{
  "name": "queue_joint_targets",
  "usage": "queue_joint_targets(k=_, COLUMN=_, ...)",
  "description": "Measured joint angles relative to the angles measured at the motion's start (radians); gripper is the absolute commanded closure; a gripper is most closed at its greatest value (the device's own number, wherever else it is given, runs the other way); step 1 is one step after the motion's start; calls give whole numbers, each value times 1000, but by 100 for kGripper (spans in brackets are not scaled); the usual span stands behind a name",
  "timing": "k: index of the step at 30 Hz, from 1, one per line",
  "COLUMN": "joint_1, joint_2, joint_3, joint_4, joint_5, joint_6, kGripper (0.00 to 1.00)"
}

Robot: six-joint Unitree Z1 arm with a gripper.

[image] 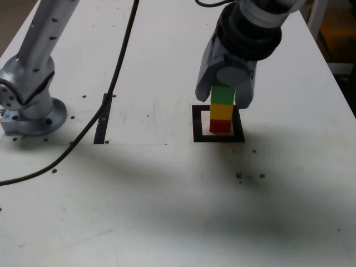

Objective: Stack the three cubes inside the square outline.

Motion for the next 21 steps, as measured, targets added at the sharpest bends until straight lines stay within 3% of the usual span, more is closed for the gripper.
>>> queue_joint_targets(k=5, joint_1=0, joint_2=-1, joint_3=2, joint_4=0, joint_5=8, joint_6=0, kGripper=3)
queue_joint_targets(k=10, joint_1=0, joint_2=-51, joint_3=28, joint_4=1, joint_5=27, joint_6=-12, kGripper=1)
queue_joint_targets(k=18, joint_1=-13, joint_2=-227, joint_3=139, joint_4=-16, joint_5=51, joint_6=-14, kGripper=1)
queue_joint_targets(k=21, joint_1=-22, joint_2=-394, joint_3=277, joint_4=-34, joint_5=29, joint_6=-30, kGripper=0)
